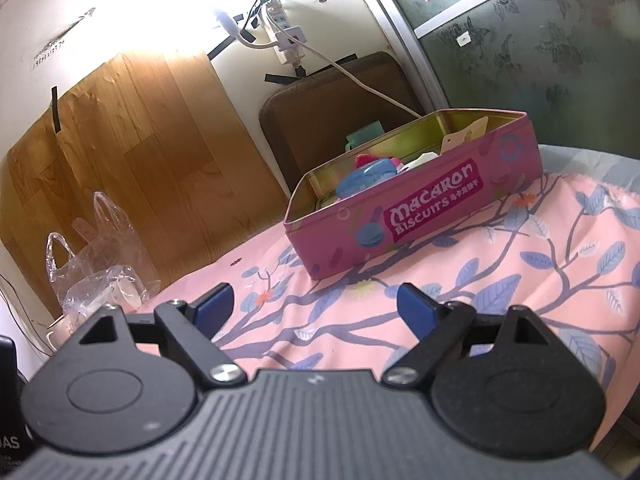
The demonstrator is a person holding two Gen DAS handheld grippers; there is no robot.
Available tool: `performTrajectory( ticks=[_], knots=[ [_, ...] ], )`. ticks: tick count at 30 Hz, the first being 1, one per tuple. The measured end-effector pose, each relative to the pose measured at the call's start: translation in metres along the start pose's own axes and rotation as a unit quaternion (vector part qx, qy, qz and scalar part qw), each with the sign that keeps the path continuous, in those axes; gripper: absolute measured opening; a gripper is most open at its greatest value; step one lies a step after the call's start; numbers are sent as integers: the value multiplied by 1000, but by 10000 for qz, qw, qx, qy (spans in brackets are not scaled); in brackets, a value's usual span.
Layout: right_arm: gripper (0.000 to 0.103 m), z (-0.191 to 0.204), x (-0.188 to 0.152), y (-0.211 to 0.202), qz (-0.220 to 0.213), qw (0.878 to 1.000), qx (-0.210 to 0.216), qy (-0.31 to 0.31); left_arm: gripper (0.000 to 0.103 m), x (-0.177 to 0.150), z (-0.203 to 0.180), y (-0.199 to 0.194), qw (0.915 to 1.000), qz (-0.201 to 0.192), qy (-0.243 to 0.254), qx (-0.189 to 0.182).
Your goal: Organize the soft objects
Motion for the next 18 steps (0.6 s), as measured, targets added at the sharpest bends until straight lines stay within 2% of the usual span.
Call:
performTrajectory(
  ticks=[18],
  knots=[
    [91,-2,-5,-1,3,9999,-46,136,103,0,-3,-1,10000,44,-10,3]
  ],
)
Point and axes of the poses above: each gripper's, at about its wrist camera, not at the fingertips, and y roughly the way its jaws point, z to its left, x to its top, the point moved 5 cm from there along y, roughly the way its jaws point, and after that the axes turned 11 degrees about z, right-handed, at the moved point
